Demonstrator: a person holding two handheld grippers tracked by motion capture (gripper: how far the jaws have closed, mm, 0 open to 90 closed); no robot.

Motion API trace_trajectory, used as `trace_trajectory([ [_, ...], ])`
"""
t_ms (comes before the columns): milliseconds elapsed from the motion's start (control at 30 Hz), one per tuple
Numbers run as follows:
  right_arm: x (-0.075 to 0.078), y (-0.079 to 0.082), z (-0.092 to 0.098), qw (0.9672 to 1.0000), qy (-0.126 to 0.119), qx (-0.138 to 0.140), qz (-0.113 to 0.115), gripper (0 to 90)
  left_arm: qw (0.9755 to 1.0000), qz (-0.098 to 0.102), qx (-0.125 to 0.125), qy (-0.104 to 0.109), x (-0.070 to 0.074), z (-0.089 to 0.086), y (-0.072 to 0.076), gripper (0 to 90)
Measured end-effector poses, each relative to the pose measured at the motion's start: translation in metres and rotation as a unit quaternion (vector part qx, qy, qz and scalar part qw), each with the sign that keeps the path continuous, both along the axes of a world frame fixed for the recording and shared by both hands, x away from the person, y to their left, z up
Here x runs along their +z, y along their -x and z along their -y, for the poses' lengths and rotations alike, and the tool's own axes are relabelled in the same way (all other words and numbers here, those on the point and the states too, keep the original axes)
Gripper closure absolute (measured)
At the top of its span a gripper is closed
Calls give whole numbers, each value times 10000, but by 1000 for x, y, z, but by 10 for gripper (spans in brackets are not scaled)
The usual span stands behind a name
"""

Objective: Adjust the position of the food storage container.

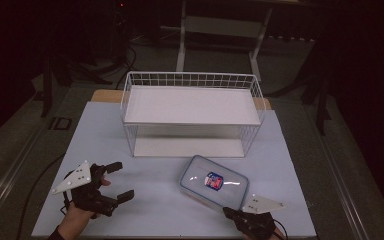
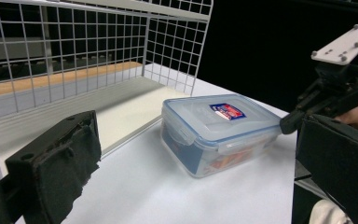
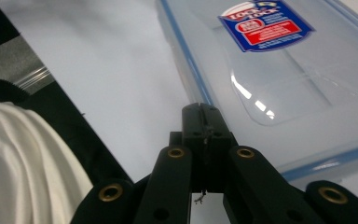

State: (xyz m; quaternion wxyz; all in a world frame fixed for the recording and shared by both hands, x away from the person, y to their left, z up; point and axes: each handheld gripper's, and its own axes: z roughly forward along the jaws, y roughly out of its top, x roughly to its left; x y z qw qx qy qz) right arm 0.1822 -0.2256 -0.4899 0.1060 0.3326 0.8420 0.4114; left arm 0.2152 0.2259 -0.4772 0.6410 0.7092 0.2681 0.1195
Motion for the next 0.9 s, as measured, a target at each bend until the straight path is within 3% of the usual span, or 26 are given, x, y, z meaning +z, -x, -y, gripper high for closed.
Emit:
trace_trajectory([
  [667, 3, -26, 33, 9967, 88, -759, 256, 900, 10000, -10, 22, 26, -1, 0, -1, 0],
  [900, 4, -36, 39, 9954, 125, -906, 278, 900, 10000, -19, 24, 17, -2, 0, -1, 0],
])
